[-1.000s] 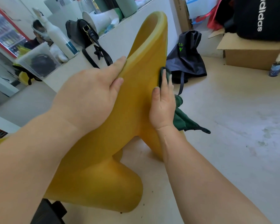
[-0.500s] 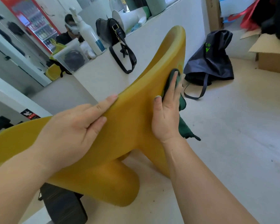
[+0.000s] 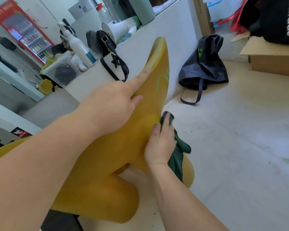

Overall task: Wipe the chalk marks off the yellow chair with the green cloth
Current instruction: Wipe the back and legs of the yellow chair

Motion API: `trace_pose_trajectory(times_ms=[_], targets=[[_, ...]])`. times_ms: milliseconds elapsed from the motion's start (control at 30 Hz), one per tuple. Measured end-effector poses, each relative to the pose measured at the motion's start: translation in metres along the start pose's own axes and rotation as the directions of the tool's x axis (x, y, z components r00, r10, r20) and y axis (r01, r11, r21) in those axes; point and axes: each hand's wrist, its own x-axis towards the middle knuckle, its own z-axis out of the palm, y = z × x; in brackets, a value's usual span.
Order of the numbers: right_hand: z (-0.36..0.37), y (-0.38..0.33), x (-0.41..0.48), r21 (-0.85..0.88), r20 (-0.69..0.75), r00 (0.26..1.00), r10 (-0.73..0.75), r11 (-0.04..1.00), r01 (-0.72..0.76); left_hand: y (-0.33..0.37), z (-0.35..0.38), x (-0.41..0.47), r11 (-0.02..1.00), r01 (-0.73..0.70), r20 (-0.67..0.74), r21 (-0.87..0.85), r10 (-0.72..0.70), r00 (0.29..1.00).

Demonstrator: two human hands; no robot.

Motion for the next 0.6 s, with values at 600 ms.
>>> trace_pose_trajectory(times_ms=[600], targets=[[0.003,-0.008,0.019,0.548,0.404,0.904,0.14,0.754,-0.362,0.009,-0.022,-0.047,0.982,0.072,0.126,-0.173,-0.051,0.991]])
